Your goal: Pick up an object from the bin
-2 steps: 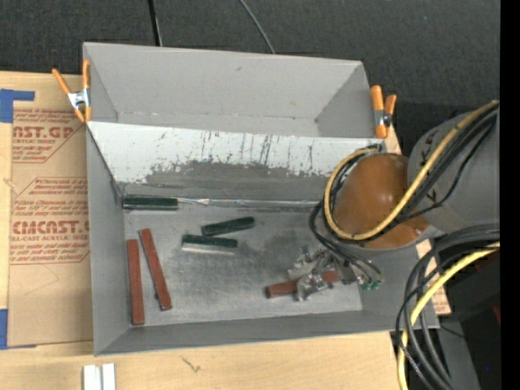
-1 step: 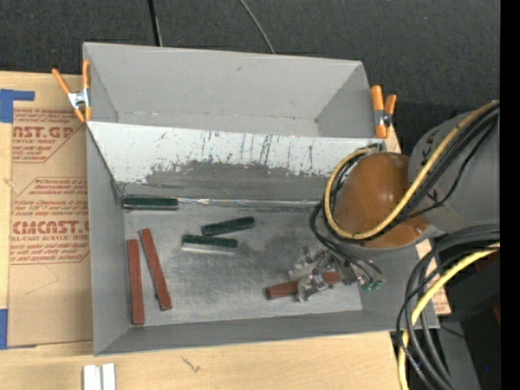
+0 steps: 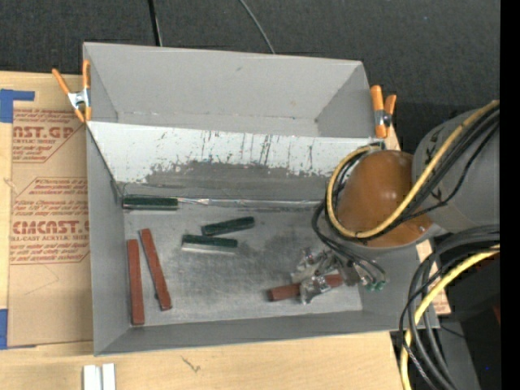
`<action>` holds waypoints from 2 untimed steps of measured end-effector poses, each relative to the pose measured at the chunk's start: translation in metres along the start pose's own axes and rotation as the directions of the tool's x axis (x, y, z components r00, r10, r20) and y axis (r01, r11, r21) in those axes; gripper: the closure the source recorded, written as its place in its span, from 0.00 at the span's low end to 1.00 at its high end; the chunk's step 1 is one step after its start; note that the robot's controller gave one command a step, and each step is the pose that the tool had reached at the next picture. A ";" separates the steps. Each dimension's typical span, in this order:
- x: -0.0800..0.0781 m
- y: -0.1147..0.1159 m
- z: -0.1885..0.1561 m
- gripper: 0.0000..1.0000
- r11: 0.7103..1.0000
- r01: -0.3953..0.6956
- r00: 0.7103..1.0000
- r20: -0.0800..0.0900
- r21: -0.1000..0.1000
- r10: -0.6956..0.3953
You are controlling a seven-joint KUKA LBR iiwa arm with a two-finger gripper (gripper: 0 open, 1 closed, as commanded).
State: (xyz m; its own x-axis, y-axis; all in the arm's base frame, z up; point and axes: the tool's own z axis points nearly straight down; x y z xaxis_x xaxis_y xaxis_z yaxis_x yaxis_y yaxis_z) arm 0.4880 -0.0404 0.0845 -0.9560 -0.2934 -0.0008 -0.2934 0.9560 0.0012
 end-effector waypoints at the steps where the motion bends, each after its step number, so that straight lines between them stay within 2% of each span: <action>1: 0.000 0.000 -0.013 1.00 1.000 0.000 1.000 -0.003 0.000 0.000; 2: -0.001 0.000 -0.026 1.00 1.000 0.000 1.000 -0.001 0.001 0.000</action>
Offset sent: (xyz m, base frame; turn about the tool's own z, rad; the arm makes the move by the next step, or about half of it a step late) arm 0.0000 0.0002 0.0492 0.0000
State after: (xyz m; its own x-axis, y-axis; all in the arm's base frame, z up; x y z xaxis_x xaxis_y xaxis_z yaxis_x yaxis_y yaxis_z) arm 0.4888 -0.0402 0.1100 -0.9561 -0.2931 -0.0002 -0.2931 0.9561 0.0003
